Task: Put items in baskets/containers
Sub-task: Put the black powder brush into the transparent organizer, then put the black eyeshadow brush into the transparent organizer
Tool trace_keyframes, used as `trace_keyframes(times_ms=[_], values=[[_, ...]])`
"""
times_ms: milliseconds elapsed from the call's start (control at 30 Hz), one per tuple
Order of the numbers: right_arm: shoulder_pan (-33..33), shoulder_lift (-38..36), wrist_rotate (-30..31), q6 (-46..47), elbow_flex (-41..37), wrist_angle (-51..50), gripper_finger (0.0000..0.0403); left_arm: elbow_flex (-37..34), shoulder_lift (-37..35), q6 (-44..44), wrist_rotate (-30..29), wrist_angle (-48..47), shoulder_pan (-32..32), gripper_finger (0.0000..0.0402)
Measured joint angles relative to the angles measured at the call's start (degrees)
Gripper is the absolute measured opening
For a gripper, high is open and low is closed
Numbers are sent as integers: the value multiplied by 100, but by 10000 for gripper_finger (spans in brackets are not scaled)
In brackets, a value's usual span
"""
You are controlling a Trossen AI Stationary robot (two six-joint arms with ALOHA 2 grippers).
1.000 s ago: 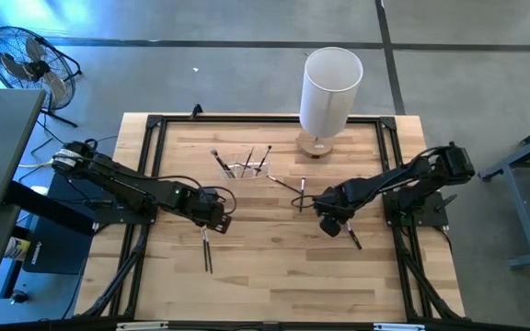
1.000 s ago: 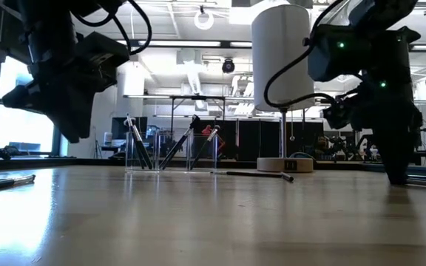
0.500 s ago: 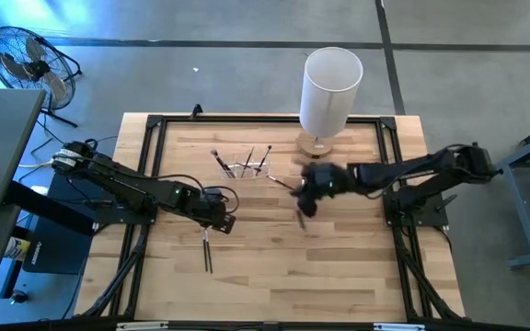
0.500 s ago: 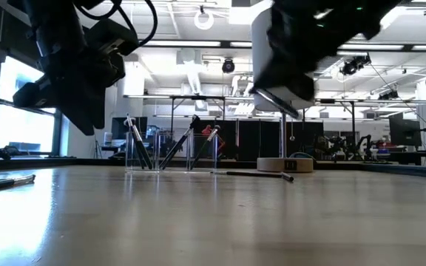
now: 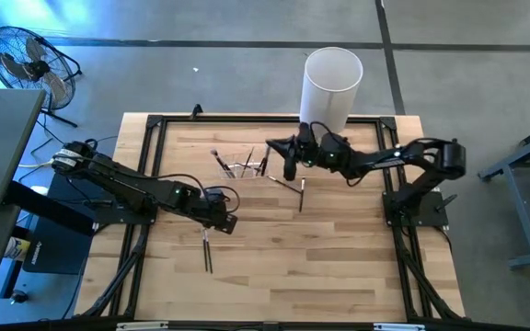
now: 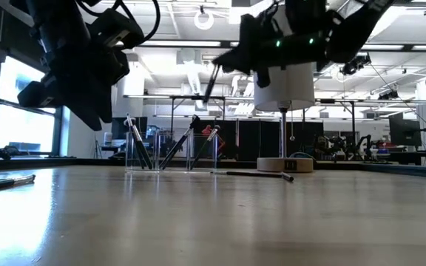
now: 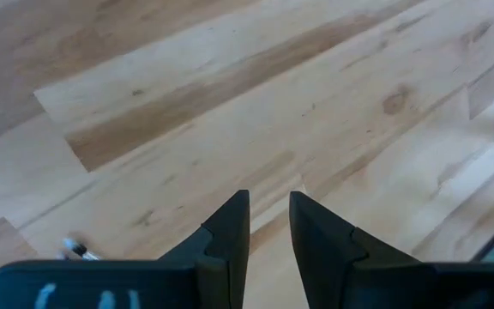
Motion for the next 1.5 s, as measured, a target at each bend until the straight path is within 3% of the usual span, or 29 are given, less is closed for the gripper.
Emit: trace_keyframes(times_ms=[333,633,833,1000,1333,1500], values=[[-253,901,214,-713,10,443,1,0,0,0,109,6,-2,83],[-258,1094,68,-1579,601,461,0,0,0,-3,380,13,-2,83],[-260,1093,-53,-2164,953,-795,1,0,0,-4,380,60,-1,83],[-258,1093,-87,-2085,961,-1270,8,0,0,-4,380,59,-2,83],[-148,1040,-160,-2048,963,-1582,104,0,0,-4,358,57,0,83],[-143,568,-53,-2174,969,-1899,161,0,0,-4,313,72,0,83]])
